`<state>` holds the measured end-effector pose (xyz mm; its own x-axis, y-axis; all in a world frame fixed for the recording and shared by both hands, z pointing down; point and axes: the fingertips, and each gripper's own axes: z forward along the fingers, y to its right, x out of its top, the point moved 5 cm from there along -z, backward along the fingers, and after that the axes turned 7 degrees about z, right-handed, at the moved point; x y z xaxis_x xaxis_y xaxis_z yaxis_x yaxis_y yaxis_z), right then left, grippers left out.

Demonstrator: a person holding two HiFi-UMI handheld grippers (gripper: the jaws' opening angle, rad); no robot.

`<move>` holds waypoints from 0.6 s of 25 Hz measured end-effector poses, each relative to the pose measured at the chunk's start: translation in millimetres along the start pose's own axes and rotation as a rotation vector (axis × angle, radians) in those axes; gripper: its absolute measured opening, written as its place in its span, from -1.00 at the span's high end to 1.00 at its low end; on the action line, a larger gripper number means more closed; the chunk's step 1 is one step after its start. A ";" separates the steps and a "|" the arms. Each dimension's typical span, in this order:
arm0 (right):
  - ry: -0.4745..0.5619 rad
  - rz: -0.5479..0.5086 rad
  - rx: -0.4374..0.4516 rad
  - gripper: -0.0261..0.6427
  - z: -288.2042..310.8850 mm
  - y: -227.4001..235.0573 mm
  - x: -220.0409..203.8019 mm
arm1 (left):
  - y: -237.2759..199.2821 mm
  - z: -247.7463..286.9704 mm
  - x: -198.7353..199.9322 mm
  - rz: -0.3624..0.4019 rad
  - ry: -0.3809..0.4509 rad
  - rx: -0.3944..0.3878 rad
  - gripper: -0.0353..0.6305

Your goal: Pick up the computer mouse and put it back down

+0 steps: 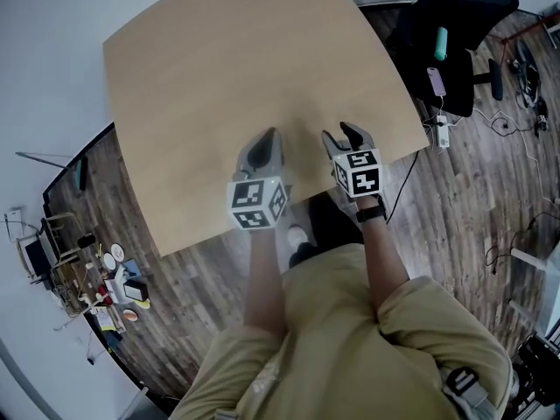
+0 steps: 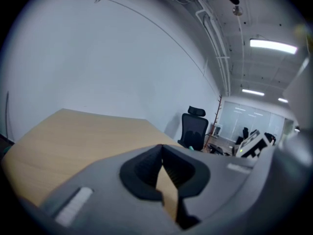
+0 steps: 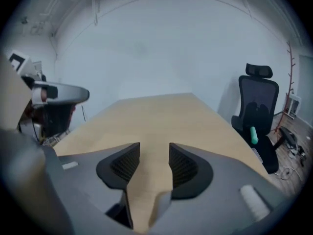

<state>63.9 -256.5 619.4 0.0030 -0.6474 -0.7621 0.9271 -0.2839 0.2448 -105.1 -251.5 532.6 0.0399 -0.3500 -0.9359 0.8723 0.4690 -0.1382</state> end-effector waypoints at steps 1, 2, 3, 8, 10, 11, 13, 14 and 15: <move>0.053 -0.008 0.023 0.38 -6.2 -9.4 17.2 | -0.8 -2.8 7.0 0.007 0.016 0.006 0.90; 0.102 -0.019 0.046 0.48 -13.0 -19.2 33.5 | -1.8 -6.4 14.3 0.014 0.032 0.013 0.90; 0.149 -0.032 0.067 0.58 -20.5 -29.2 48.7 | -2.7 -10.5 21.9 0.021 0.050 0.020 0.90; 0.337 -0.095 0.122 0.82 -59.6 -71.3 105.7 | -10.8 -33.3 58.1 0.034 0.132 0.060 0.90; 0.392 -0.117 0.129 0.90 -72.9 -84.5 121.3 | -14.4 -44.7 72.4 0.044 0.166 0.079 0.90; 0.414 -0.125 0.132 0.90 -79.3 -90.7 127.2 | -15.6 -51.4 79.2 0.051 0.183 0.087 0.90; 0.448 -0.142 0.141 0.90 -91.1 -101.9 135.8 | -16.6 -65.6 91.5 0.070 0.216 0.101 0.90; 0.462 -0.154 0.147 0.90 -96.5 -107.4 139.2 | -17.0 -72.8 97.2 0.081 0.233 0.110 0.90; 0.476 -0.165 0.151 0.90 -101.7 -112.8 142.5 | -17.6 -80.0 102.5 0.093 0.249 0.119 0.90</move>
<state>-2.1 -244.9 422.2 0.0639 -0.2018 -0.9773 0.8653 -0.4767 0.1550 -155.3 -230.7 413.2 0.0139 -0.0931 -0.9956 0.9222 0.3860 -0.0233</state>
